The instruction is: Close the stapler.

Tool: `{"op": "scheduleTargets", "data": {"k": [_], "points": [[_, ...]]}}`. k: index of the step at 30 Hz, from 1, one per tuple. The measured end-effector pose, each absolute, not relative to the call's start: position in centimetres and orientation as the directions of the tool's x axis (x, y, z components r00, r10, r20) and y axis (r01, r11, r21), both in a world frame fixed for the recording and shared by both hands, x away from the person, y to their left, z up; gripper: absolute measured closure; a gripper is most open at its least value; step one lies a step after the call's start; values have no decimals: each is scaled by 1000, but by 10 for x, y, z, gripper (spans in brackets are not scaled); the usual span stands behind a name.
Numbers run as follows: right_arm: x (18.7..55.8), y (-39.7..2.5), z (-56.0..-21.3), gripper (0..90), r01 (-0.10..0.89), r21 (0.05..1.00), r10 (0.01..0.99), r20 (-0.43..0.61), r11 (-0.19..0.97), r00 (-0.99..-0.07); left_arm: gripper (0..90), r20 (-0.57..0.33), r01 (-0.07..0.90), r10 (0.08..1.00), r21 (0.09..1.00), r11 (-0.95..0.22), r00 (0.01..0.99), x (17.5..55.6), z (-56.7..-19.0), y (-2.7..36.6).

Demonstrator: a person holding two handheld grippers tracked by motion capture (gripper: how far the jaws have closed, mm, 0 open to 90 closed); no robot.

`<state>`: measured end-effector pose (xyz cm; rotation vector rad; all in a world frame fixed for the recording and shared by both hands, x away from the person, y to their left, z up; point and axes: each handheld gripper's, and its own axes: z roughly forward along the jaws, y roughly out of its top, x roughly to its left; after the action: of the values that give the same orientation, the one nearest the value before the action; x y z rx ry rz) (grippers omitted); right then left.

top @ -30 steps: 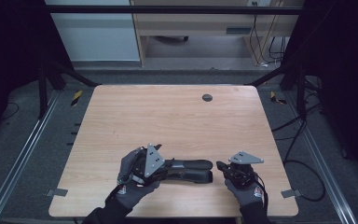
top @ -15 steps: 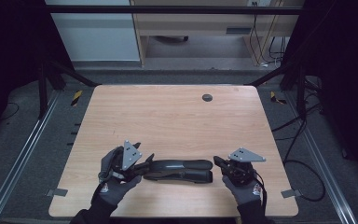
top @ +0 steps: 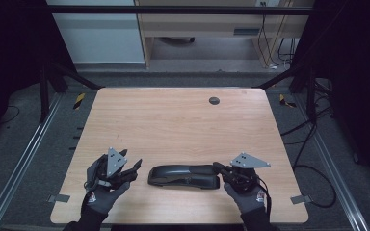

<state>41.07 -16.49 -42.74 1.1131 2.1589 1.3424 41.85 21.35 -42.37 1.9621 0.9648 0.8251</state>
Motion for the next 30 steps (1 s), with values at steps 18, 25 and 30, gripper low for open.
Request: {"op": "scheduleTargets", "data": {"k": [18, 25, 30], "points": [[408, -163, -448, 900, 475, 845, 814, 89, 244, -575, 393, 181, 385, 870, 842, -378, 458, 412, -443, 235], [407, -163, -449, 900, 483, 846, 819, 103, 226, -564, 392, 177, 391, 874, 842, -373, 453, 411, -444, 238], [406, -162, -452, 900, 470, 848, 821, 78, 244, -565, 391, 173, 394, 877, 842, -368, 449, 410, -444, 241]]}}
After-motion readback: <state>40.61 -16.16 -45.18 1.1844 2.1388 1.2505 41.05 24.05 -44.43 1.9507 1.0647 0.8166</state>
